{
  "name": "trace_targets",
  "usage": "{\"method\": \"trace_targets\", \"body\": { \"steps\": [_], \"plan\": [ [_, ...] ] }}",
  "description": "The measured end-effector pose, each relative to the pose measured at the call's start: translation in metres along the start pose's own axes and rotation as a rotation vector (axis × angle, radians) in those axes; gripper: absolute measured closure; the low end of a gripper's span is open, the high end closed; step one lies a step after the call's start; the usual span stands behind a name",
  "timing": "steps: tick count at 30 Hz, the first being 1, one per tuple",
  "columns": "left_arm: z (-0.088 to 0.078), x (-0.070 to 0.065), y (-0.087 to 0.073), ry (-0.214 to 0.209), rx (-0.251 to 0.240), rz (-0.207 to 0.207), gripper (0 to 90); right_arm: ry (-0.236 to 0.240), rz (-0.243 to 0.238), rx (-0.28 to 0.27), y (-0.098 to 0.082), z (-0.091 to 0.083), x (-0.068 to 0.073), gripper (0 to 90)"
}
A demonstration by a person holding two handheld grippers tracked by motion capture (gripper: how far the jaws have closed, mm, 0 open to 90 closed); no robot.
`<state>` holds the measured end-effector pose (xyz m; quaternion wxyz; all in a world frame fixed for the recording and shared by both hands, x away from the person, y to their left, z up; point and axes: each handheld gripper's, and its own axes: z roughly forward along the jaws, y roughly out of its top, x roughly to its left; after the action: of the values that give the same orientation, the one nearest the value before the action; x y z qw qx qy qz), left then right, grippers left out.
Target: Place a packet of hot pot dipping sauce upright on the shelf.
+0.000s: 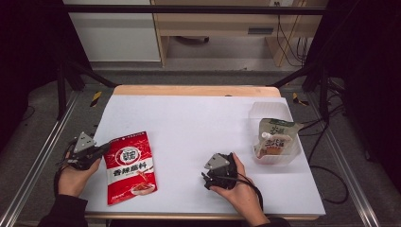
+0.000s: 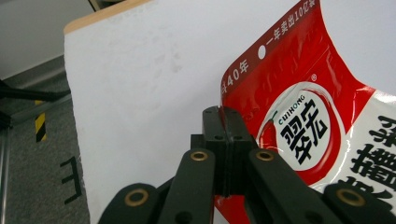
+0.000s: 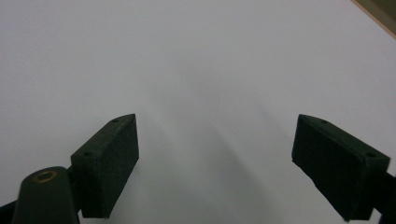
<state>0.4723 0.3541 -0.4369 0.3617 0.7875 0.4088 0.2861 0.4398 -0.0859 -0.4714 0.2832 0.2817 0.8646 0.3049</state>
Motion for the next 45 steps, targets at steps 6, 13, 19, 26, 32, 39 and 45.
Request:
{"method": "trace_targets", "body": {
  "steps": [6, 13, 19, 26, 32, 39, 45],
  "plan": [
    [-0.004, -0.009, 0.01, -0.008, -0.041, 0.018, 90.0, 0.005, -0.002, -0.003, 0.0, 0.001, 0.0, 15.2],
    [-0.013, -0.022, 0.029, -0.012, -0.104, 0.048, 90.0, 0.019, 0.047, -0.032, 0.002, -0.002, -0.003, 15.1],
    [-0.018, -0.031, 0.044, -0.02, -0.125, 0.075, 90.0, 0.029, 0.073, -0.058, 0.011, -0.009, -0.01, 15.6],
    [-0.022, -0.041, 0.066, -0.025, -0.143, 0.116, 90.0, 0.056, 0.062, -0.087, 0.03, -0.016, -0.013, 15.8],
    [-0.022, -0.049, 0.081, -0.036, -0.158, 0.135, 90.0, 0.085, 0.029, -0.107, 0.047, -0.021, -0.011, 15.6],
    [-0.023, -0.06, 0.097, -0.061, -0.186, 0.155, 90.0, 0.139, 0.013, -0.12, 0.068, -0.024, -0.013, 15.5],
    [-0.022, -0.069, 0.108, -0.073, -0.19, 0.179, 90.0, 0.219, 0.0, -0.115, 0.094, -0.029, -0.014, 15.3]
  ]
}}
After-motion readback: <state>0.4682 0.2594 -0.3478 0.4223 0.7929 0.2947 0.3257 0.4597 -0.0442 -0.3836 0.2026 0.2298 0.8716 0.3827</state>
